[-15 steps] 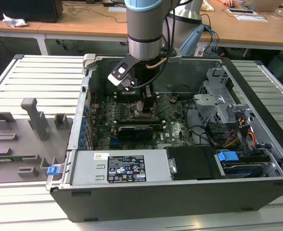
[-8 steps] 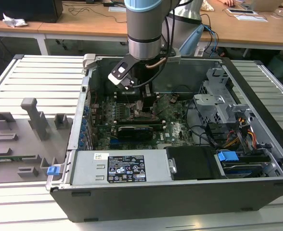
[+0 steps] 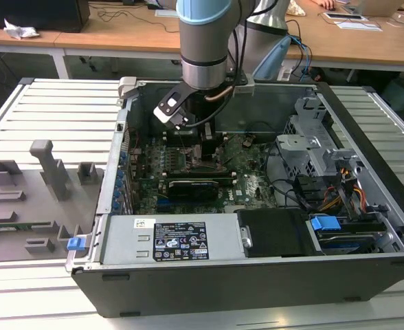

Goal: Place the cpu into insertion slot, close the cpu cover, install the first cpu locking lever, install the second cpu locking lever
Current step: 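Place the cpu into insertion slot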

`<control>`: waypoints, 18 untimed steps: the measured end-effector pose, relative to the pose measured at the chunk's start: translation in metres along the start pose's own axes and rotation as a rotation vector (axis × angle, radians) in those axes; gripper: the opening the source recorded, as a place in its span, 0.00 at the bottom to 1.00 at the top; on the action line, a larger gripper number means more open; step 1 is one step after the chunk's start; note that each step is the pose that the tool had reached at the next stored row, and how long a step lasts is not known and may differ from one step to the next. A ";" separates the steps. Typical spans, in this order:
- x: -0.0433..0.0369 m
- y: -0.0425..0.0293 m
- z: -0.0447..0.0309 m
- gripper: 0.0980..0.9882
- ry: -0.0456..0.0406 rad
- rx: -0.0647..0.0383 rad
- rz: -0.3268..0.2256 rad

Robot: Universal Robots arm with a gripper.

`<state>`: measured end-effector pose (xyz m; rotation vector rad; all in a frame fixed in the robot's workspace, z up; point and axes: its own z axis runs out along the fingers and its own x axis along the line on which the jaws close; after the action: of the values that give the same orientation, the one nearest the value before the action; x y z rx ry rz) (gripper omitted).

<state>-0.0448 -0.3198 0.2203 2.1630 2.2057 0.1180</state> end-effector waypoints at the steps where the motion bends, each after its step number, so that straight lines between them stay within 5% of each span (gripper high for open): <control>1: 0.0005 -0.0004 0.0041 0.48 -0.0019 0.000 0.021; 18: 0.0029 -0.0028 0.0172 0.48 -0.0033 -0.001 0.036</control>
<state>-0.0461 -0.3167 0.2029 2.2015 2.1655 0.1164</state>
